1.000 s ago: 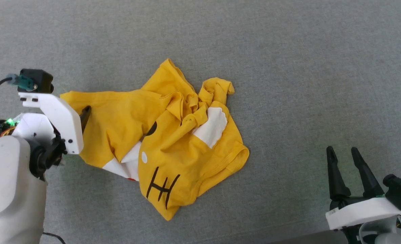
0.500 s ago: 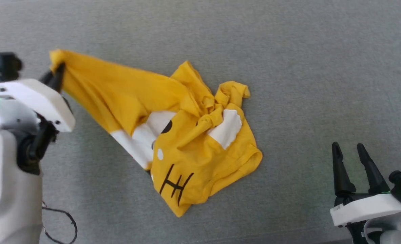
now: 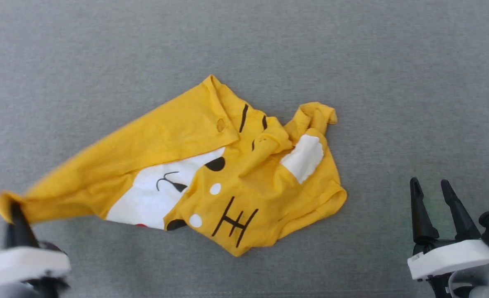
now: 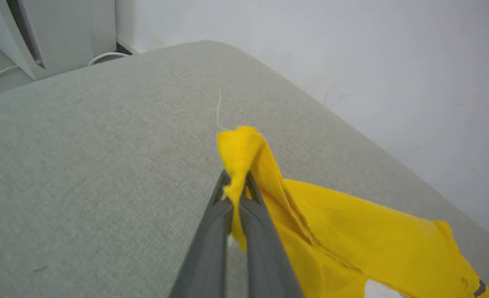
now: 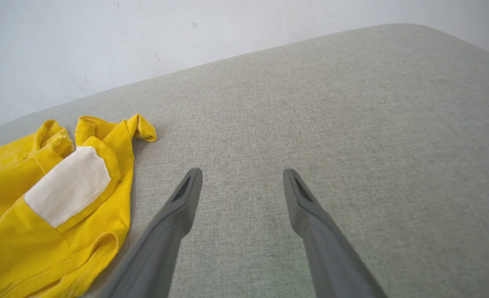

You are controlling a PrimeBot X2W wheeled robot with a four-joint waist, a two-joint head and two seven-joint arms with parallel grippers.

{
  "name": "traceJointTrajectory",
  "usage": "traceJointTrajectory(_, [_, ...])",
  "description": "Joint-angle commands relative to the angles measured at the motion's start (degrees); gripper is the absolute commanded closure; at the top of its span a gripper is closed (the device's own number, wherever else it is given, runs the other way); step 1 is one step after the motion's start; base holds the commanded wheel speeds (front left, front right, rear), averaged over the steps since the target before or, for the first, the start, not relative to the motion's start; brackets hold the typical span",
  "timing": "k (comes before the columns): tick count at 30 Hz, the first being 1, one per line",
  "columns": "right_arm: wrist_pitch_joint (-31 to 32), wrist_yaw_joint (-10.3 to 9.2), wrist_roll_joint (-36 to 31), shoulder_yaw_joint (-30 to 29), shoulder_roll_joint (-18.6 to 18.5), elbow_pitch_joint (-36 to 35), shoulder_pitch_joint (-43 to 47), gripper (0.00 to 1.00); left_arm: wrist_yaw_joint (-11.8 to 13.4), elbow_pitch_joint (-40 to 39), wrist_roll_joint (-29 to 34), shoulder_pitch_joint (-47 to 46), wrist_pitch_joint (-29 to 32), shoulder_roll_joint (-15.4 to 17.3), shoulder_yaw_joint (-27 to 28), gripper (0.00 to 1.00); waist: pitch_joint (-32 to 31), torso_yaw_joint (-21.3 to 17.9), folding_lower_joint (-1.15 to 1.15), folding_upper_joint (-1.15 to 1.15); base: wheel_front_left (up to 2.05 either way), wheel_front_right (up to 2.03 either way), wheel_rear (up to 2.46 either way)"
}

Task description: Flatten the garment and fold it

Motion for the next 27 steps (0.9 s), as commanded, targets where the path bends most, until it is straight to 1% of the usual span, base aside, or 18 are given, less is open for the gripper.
traceJointTrajectory(1, [0.40,-0.05,-0.50,-0.31,0.15,-0.20,0.39,0.00,-0.02,0.97,-0.96,1.09,-1.01,-0.78,-0.88,0.88,0.22,1.22,0.01,0.00,0.00,0.00,0.00])
traceJointTrajectory(2, [0.64,-0.05,-0.72,-0.31,0.15,-0.29,0.44,0.00,0.05,1.85,-1.36,1.69,-1.53,-1.12,-1.69,0.00,0.17,1.59,0.01,0.00,0.00,0.00,0.00])
traceJointTrajectory(5, [1.33,-0.05,-1.30,-0.22,0.15,-0.74,0.35,0.00,0.48,3.53,-2.08,1.42,-4.20,-1.64,-3.79,0.00,-0.28,2.51,0.01,0.00,0.00,0.00,0.00])
traceJointTrajectory(7, [1.70,-0.05,-1.48,-0.38,0.15,-1.14,0.31,0.00,0.34,3.74,-2.57,0.64,-5.67,-1.79,-5.42,0.00,-0.67,3.02,0.01,0.00,0.00,0.00,0.00])
traceJointTrajectory(9, [2.08,-0.05,-1.67,-0.38,0.15,-1.50,0.40,0.00,-0.07,3.35,-1.67,0.11,-6.99,-1.82,-6.99,0.00,-1.04,3.41,0.01,0.00,0.00,0.00,0.00])
traceJointTrajectory(12, [2.57,-0.05,-1.78,-0.34,0.15,-1.90,0.54,0.00,-0.95,1.74,1.51,-0.34,-8.41,-0.58,-9.22,0.00,-1.32,3.68,0.01,0.00,0.00,0.00,0.00])
traceJointTrajectory(14, [2.70,-0.05,-1.76,-0.39,0.15,-2.07,0.68,0.00,-2.00,0.37,3.39,-0.88,-8.05,0.72,-11.21,0.00,-1.43,3.87,0.01,0.00,0.00,0.00,0.00])
traceJointTrajectory(17, [2.79,-0.05,-1.54,-0.22,0.15,-2.09,0.99,0.00,-3.72,-1.29,6.64,-2.91,-4.99,3.98,-14.85,0.00,-1.45,4.02,0.01,0.00,0.00,0.00,0.00])
traceJointTrajectory(22, [2.77,-0.05,-1.28,0.54,0.15,-1.83,0.73,0.00,-6.72,-2.04,11.15,-10.48,4.73,9.95,-21.26,0.00,-1.09,3.67,0.01,0.00,0.00,0.00,0.00])
traceJointTrajectory(24, [2.69,-0.05,-1.13,1.04,0.15,-1.65,0.41,0.00,-8.56,-0.98,13.42,-13.76,9.32,12.85,-24.19,0.00,-0.81,3.11,0.01,0.00,0.00,0.00,0.00])
traceJointTrajectory(27, [2.30,-0.05,-0.64,1.58,0.15,-1.10,0.04,0.00,-11.64,1.62,16.35,-17.93,14.75,15.99,-28.61,0.00,-0.42,1.87,0.01,0.00,0.00,0.00,0.00])
